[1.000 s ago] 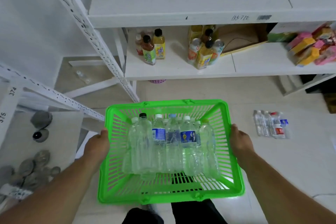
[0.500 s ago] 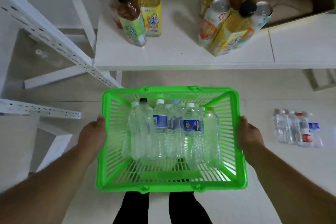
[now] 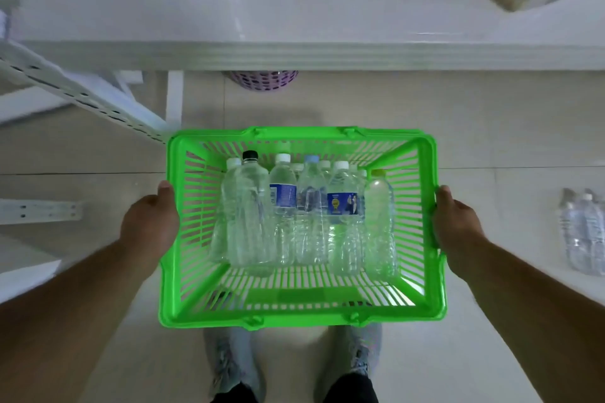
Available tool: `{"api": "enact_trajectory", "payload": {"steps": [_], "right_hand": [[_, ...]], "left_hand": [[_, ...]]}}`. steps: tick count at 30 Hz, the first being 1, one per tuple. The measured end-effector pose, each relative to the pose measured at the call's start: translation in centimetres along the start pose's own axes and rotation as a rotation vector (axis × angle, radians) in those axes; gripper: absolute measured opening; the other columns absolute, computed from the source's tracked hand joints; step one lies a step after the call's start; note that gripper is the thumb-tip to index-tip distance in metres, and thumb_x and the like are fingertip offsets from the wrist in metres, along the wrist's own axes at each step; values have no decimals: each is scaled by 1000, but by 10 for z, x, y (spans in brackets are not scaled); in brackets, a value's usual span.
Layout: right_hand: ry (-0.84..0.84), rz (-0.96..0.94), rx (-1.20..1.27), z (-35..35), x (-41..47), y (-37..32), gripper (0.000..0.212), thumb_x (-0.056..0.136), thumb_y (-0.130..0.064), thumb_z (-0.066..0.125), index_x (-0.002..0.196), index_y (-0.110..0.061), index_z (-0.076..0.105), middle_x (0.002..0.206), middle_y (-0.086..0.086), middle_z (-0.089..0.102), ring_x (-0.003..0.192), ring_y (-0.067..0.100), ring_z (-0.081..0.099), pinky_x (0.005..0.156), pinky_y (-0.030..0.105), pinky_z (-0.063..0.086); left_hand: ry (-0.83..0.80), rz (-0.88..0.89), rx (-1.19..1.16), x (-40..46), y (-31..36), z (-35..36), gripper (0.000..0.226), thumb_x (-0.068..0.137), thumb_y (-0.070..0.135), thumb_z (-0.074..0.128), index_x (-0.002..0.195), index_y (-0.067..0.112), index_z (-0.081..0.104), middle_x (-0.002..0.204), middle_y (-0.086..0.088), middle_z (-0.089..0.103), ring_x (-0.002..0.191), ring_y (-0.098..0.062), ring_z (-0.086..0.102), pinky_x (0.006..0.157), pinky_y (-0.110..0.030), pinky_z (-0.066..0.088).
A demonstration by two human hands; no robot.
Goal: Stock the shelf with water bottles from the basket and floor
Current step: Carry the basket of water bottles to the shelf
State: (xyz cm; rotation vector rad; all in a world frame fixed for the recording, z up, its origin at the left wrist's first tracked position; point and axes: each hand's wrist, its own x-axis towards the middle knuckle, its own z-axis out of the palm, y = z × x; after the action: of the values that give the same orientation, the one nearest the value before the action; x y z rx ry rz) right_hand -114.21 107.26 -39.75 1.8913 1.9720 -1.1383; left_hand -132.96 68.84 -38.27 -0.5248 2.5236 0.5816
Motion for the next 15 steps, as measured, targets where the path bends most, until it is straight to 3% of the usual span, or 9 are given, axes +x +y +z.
{"api": "enact_trajectory", "payload": {"steps": [6,9,15], "right_hand": [[-10,-30,-116,29,19,5,55,101,-56,23,95,-14,59,83,12,56,72,26,53,73,36,41],[-29,-25,-133,33,21,1,55,102,-55,23,95,-13,57,84,13,57,74,28,54,75,38,43],[-124,4,-266,22,13,-17,57,104,-44,29,110,2,62,105,28,62,103,41,60,90,46,47]], "left_hand": [[-15,7,52,23,-11,28,75,105,47,20,107,-14,63,113,-41,60,106,-49,58,89,-46,43],[-6,3,55,31,-13,34,76,104,50,20,108,-12,64,113,-39,60,106,-49,58,89,-46,44],[-82,-60,34,35,-8,26,70,103,52,28,108,-8,64,109,-34,64,102,-45,60,85,-43,44]]}}
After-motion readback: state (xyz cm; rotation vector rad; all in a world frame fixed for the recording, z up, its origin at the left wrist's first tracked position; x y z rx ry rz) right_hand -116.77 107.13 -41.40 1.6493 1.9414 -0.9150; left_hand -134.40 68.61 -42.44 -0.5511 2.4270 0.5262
